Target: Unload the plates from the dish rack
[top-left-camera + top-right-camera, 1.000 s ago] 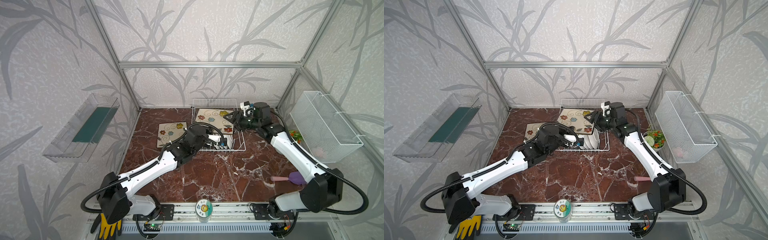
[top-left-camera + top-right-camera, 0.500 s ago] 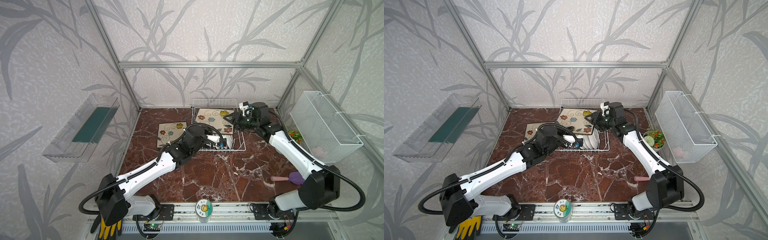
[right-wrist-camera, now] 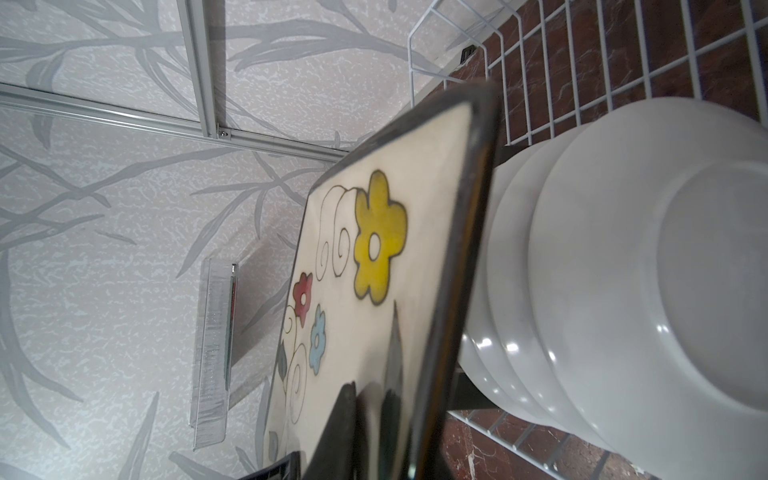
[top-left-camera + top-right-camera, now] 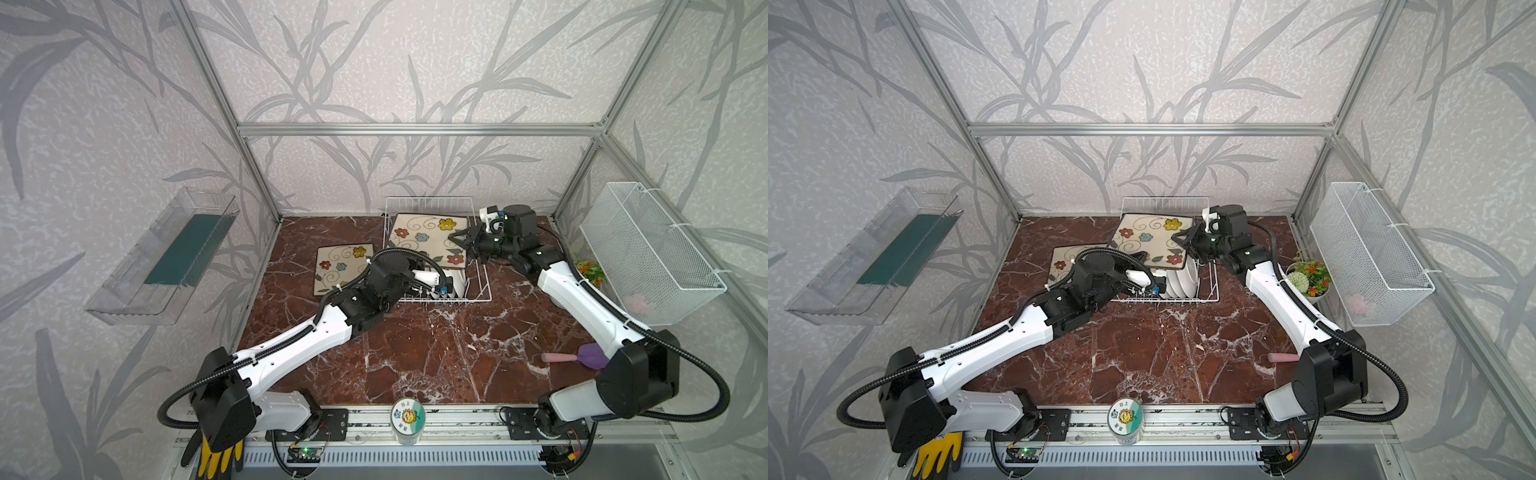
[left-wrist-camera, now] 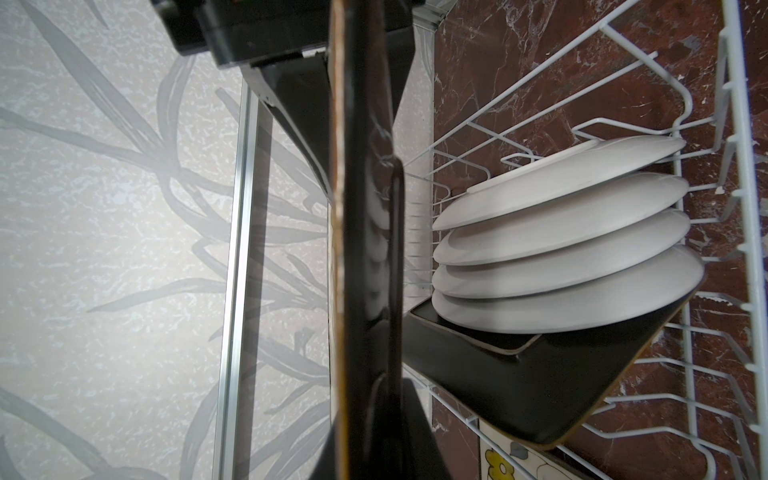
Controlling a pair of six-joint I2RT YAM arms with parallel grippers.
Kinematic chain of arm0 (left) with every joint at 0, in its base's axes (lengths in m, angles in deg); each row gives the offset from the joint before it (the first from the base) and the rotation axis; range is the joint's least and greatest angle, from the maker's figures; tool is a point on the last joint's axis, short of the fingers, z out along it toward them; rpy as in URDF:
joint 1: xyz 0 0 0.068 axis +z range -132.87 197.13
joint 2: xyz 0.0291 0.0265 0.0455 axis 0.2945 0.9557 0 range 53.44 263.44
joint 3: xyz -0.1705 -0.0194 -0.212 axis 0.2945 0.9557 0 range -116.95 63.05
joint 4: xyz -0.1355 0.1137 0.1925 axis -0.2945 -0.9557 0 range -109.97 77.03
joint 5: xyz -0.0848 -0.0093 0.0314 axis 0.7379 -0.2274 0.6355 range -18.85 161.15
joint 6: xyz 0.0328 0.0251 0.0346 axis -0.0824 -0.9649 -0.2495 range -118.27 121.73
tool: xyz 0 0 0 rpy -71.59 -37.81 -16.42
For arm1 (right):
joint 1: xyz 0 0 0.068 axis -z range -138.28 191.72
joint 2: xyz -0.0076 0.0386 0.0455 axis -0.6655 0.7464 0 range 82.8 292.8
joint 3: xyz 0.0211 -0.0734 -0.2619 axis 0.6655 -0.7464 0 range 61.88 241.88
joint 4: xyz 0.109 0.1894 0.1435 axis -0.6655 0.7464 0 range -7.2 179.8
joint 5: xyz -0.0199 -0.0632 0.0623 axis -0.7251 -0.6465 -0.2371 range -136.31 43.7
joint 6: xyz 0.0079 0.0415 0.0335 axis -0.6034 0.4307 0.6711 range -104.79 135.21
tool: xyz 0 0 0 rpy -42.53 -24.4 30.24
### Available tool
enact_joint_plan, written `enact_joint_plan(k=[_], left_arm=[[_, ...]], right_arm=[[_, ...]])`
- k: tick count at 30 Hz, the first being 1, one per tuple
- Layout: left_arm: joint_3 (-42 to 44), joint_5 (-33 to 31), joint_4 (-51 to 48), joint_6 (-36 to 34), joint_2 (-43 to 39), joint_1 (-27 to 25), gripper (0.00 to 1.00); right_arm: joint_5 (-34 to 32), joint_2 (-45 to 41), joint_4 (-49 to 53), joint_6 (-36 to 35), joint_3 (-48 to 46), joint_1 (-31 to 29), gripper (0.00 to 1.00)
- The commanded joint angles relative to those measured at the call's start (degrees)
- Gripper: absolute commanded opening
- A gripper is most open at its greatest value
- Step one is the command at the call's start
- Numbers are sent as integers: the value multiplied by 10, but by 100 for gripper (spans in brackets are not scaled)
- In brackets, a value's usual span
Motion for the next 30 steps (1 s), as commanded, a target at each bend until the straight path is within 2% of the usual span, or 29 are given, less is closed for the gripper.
enact_joint_plan(k=[1,5,11,20,21,30], left_arm=[[-22,-3,96,14,-28,-1,23],[-16,-3,101,17,-28,-1,37],[-9,-9,100,20,-24,0,57],[-5,-19,90,28,-22,6,97],[-7,-17,82,34,-23,6,99],[-5,-12,42,54,-28,12,100]], right_arm=[[13,-14,-38,-33,0,-3,0],[12,-20,-60,-18,-11,-3,0],[19,-24,-158,51,-40,4,0],[2,-28,-185,63,-36,5,0],[1,-29,-187,65,-38,5,0],[-6,-31,-210,81,-39,10,0]])
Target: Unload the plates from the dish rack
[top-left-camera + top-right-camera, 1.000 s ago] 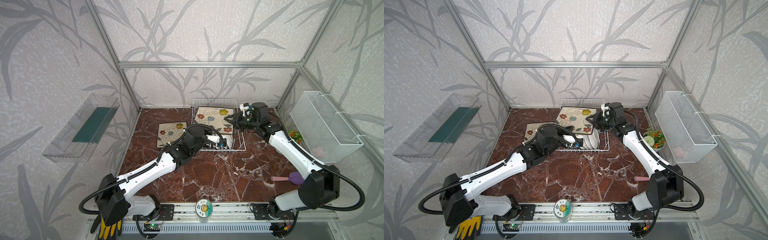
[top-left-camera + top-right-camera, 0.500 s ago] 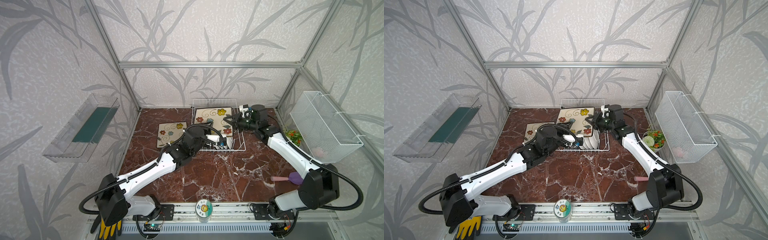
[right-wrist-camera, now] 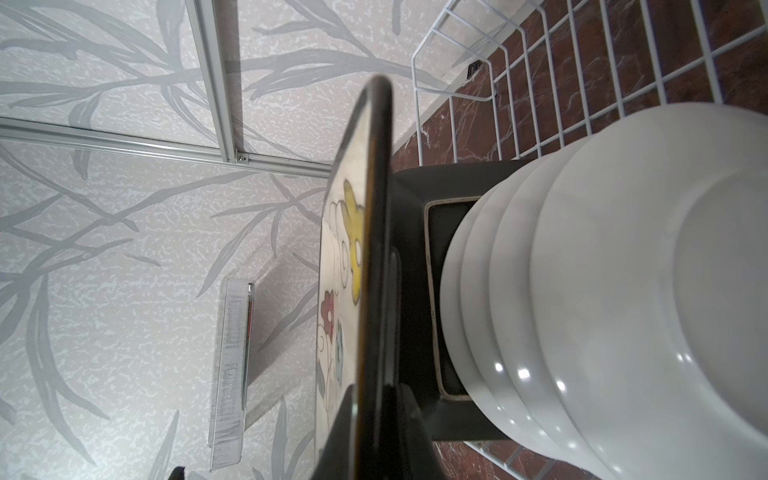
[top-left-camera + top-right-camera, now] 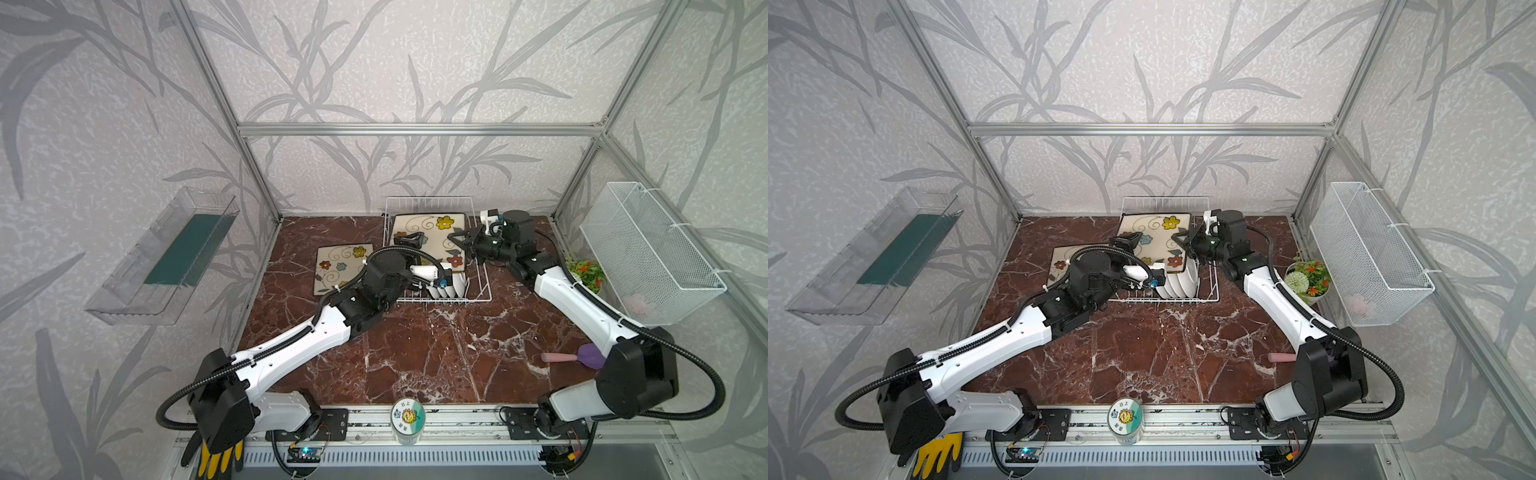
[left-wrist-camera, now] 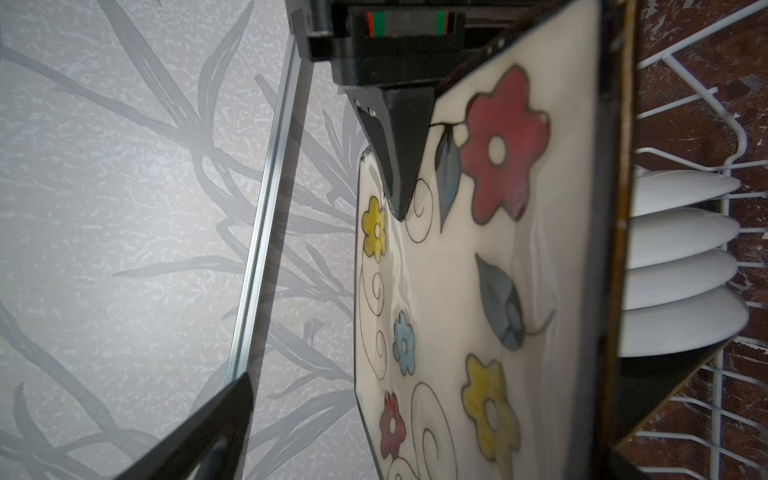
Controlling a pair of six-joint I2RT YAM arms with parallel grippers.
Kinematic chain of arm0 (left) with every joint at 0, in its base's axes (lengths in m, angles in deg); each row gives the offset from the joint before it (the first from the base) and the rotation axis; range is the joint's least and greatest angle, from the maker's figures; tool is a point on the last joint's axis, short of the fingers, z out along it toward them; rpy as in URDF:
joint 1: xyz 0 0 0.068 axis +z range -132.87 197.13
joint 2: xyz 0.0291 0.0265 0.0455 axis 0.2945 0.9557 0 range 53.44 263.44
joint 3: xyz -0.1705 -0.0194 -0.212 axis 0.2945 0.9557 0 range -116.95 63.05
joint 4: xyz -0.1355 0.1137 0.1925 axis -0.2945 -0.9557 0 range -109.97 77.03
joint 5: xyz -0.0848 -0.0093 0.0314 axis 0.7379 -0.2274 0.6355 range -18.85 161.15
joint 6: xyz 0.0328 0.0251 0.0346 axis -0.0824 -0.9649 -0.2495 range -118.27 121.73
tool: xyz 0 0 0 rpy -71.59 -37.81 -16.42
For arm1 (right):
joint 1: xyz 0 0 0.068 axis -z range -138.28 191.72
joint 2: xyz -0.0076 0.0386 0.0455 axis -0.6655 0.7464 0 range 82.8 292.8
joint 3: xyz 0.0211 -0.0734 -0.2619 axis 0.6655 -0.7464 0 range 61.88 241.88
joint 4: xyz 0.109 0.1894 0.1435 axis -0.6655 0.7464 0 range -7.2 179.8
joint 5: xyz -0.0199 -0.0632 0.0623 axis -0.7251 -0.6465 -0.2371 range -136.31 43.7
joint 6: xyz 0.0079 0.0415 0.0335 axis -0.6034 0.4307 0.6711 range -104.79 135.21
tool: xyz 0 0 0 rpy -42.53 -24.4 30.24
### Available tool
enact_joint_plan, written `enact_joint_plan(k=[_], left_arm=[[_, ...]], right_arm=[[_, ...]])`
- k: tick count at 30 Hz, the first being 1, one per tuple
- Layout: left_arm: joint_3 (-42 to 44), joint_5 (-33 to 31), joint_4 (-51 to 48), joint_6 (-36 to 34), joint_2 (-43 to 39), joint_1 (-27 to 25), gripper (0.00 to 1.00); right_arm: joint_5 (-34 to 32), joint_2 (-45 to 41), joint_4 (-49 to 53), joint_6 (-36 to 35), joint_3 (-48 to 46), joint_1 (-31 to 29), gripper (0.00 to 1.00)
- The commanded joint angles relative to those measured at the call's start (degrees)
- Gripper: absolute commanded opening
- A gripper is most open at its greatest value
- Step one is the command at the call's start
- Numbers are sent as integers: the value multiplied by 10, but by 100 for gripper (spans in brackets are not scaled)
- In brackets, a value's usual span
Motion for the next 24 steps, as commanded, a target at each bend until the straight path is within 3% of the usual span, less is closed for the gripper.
enact_joint_plan(k=[1,8,19,24], left_arm=[[-9,2,5,11,-23,5,100],[-8,-1,-3,18,-27,8,100],[-2,-18,1,39,-47,13,100],[-18,10,-17,150,-76,30,100]], right_arm=[[8,-29,-107,17,16,6,0],[-9,-30,-181,65,-1,17,0],[-6,-32,-173,50,24,47,0],[-9,-44,-163,43,15,60,0]])
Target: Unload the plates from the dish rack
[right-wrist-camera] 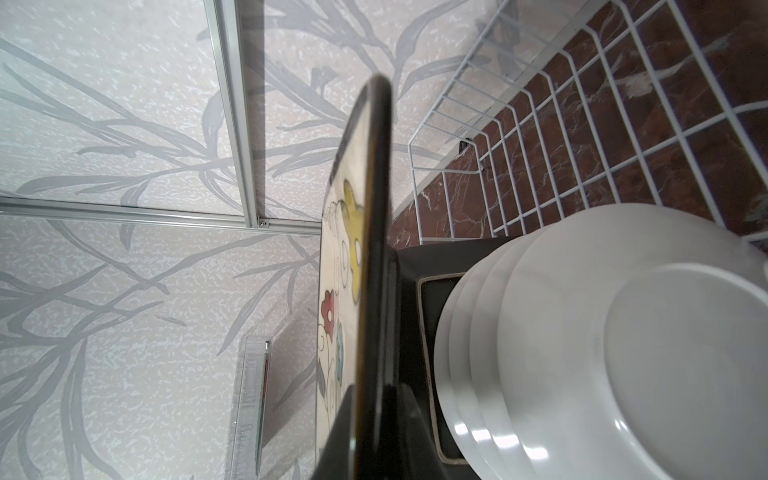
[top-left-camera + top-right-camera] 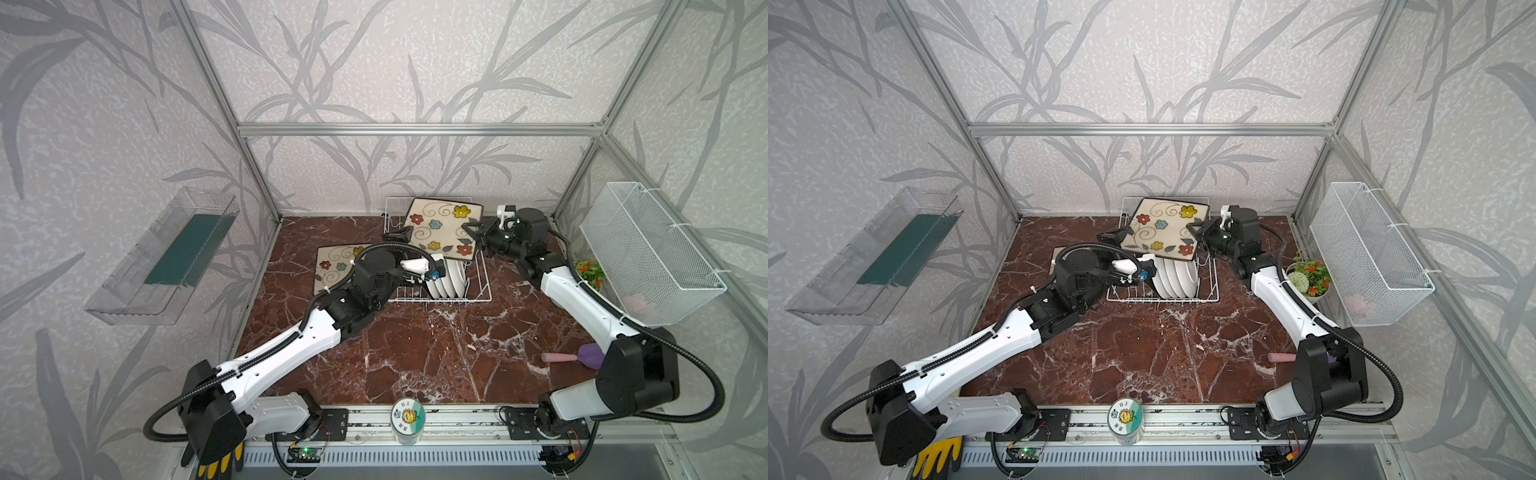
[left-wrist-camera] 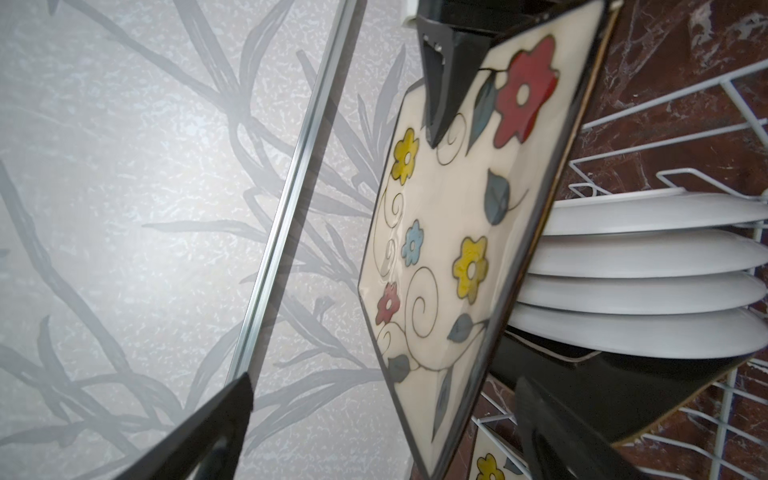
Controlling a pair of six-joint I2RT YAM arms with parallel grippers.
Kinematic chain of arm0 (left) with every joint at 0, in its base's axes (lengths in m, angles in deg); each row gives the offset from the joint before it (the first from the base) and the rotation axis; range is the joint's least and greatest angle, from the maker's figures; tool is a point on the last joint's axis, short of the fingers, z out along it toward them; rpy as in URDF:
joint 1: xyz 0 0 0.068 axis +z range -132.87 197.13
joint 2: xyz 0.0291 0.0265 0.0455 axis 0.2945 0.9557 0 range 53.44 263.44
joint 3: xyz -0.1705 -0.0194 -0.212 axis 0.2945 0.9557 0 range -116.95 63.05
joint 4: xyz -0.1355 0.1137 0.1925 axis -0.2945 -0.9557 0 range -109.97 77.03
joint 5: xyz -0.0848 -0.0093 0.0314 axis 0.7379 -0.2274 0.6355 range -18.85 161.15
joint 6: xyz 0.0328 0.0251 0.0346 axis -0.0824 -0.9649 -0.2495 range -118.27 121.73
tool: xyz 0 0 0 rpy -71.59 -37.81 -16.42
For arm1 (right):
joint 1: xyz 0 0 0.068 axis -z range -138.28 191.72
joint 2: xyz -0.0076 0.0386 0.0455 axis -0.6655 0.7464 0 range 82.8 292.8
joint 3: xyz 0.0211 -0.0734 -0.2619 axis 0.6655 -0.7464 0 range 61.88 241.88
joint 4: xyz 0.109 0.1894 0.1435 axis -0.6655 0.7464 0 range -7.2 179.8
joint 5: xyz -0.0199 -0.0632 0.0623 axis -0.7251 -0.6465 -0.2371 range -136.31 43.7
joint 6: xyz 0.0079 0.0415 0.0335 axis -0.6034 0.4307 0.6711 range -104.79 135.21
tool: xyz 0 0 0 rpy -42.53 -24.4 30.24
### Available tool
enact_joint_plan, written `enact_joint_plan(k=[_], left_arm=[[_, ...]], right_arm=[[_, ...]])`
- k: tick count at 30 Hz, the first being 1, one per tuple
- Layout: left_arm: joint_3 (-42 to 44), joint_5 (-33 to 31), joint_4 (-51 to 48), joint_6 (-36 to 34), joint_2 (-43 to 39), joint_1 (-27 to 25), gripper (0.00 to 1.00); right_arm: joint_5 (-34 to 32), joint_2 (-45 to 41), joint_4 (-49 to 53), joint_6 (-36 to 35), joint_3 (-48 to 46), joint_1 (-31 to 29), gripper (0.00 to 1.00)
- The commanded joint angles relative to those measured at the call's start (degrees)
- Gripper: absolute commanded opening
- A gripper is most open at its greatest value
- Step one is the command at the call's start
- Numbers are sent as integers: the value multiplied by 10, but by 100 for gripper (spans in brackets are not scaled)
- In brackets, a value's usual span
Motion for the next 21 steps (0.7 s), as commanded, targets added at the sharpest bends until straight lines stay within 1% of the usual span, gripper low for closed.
enact_joint_plan(k=[1,3,6,8,10,14,17,21], left_arm=[[-29,29,-28,104,-34,18,100],[-59,64,-65,182,-45,38,100],[-91,125,-93,293,-57,79,100],[-116,153,-117,355,-56,106,100],[-144,179,-155,407,-48,135,100],[-171,219,-198,477,-29,176,100],[-161,274,-188,541,-25,208,100],[-128,347,-139,637,-27,249,100]], right_arm=[[17,-46,-92,4,30,8,0],[17,-50,-83,-2,27,10,0],[23,-53,-82,-8,24,11,0],[32,-52,-80,-14,26,12,0],[44,-51,-78,-27,29,13,0],[57,-54,-75,-49,28,17,0],[69,-56,-75,-65,24,20,0],[74,-64,-85,-72,13,20,0]])
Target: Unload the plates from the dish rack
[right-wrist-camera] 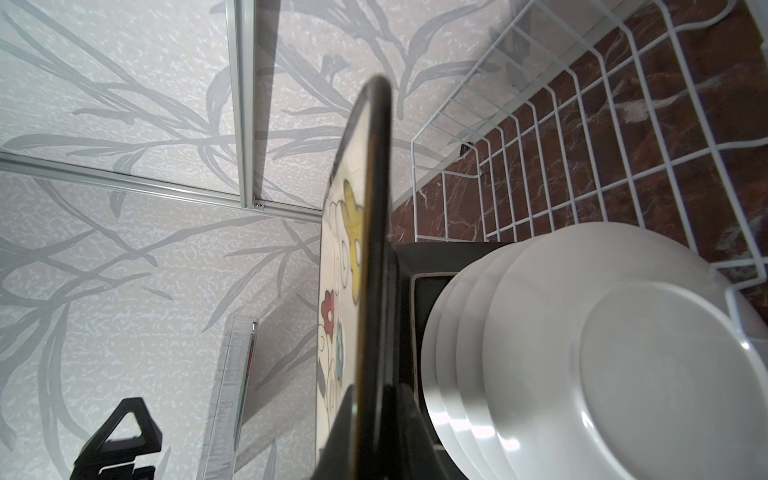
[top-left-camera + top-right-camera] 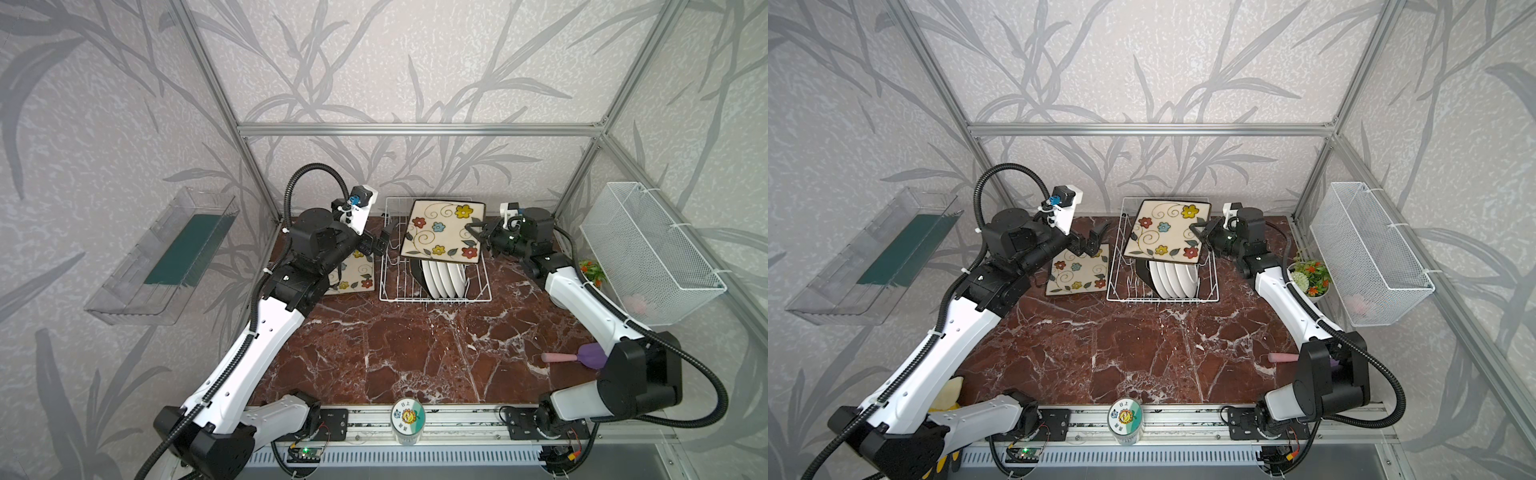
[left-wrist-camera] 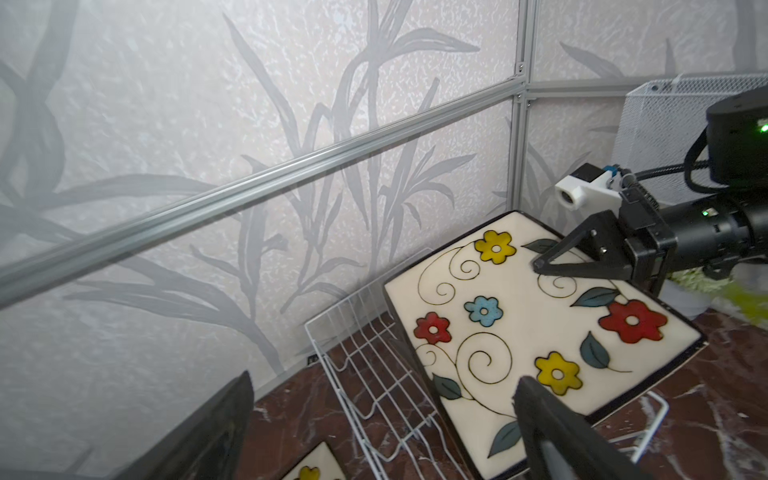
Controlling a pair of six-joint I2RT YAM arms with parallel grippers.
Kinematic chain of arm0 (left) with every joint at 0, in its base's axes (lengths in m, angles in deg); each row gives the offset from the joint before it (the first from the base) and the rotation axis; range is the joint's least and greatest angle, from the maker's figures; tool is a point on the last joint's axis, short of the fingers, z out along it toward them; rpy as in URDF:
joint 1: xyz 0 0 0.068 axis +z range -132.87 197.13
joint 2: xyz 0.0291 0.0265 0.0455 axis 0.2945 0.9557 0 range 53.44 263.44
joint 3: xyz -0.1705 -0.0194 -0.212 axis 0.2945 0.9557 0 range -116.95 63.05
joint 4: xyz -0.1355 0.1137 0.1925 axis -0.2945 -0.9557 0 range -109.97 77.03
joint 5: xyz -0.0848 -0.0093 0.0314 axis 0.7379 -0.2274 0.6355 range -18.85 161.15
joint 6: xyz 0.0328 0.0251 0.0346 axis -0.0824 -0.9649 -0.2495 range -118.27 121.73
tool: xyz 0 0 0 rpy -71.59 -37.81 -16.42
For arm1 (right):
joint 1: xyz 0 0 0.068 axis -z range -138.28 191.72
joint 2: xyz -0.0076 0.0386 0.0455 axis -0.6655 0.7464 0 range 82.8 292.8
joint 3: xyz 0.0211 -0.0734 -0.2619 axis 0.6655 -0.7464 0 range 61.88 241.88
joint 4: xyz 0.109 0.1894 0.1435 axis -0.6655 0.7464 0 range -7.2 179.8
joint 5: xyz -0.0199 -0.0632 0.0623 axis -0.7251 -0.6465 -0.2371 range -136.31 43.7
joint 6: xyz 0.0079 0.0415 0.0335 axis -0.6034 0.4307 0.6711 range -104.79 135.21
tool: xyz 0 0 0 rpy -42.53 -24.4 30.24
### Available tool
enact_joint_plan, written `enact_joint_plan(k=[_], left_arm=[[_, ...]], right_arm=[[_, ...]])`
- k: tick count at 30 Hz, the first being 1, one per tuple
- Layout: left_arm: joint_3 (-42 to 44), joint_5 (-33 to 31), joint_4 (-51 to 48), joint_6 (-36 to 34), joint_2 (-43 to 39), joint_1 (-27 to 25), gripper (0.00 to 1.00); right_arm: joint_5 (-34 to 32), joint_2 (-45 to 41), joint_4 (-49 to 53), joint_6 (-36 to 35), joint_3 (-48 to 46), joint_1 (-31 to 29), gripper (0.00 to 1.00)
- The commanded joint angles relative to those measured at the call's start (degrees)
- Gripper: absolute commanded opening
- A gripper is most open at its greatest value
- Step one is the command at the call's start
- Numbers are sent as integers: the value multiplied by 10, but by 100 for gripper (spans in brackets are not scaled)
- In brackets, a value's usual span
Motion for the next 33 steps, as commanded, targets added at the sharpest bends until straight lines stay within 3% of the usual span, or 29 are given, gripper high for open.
enact_joint_plan(k=[1,6,12,21,33], left_arm=[[19,95,22,131,3,31,100],[-9,150,-22,182,39,59,100],[-57,231,-89,181,89,63,100],[-103,298,-154,181,143,65,99],[-104,348,-132,220,184,64,99]], right_arm=[[38,-53,-101,-5,11,4,0],[46,-53,-106,-8,6,4,0],[41,-53,-106,-18,4,4,0],[53,-53,-130,-26,-1,3,0],[65,-45,-162,-23,-1,-6,0]])
